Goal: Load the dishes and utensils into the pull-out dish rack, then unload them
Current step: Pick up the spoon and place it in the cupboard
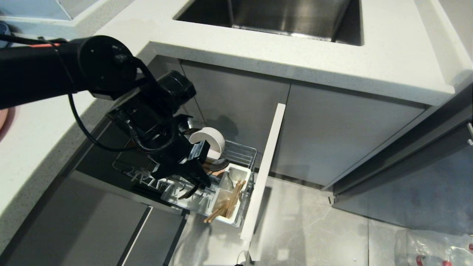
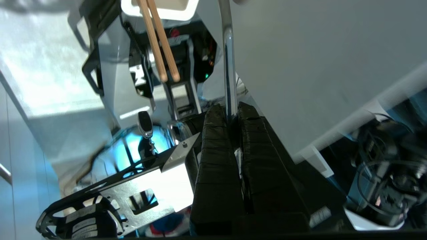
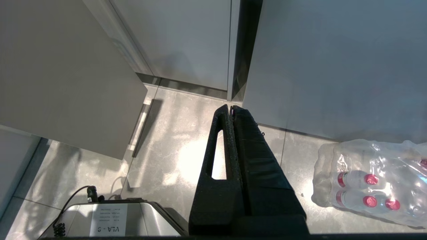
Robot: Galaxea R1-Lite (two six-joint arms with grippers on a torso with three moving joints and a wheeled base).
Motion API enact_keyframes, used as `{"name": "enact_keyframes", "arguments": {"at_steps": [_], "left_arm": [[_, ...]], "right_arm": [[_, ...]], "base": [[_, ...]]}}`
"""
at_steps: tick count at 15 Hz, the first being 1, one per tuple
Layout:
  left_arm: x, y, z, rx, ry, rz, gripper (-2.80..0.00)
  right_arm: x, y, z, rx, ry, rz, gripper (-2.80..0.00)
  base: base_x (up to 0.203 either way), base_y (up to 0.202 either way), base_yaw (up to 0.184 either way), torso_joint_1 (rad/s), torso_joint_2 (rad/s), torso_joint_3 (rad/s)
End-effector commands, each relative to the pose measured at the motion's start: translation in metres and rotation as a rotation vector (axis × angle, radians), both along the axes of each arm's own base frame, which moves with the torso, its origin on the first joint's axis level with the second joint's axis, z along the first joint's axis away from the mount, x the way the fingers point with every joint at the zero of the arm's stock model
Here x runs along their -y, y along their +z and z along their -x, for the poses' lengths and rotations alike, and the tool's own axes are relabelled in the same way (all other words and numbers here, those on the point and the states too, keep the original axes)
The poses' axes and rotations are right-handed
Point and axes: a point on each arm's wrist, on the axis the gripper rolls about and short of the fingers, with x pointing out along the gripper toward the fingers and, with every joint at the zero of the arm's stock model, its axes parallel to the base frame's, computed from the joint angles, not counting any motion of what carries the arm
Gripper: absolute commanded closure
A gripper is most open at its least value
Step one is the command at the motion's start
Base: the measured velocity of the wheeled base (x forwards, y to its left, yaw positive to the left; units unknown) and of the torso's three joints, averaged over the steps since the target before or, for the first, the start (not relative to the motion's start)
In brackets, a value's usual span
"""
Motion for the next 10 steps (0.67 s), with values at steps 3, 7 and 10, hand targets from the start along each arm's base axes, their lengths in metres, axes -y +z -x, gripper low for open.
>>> {"name": "enact_keyframes", "arguments": {"at_steps": [3, 7, 10], "left_arm": [[0.012, -0.034, -0.022, -0.094, 0.002, -0.043, 0.0], [0.016, -0.049, -0.03, -0.137, 0.016, -0.06, 0.0], [0.017, -0.05, -0.031, -0.153, 0.05, -0.06, 0.0]], "right_arm": [[0.0, 0.0, 0.0, -0.002, 0.0, 0.0, 0.0], [0.0, 0.0, 0.0, -0.002, 0.0, 0.0, 0.0], [0.0, 0.0, 0.0, -0.002, 0.0, 0.0, 0.0]], "base": [[0.0, 0.0, 0.0, 0.0, 0.0, 0.0], [0.0, 0.0, 0.0, 0.0, 0.0, 0.0], [0.0, 0.0, 0.0, 0.0, 0.0, 0.0]]}}
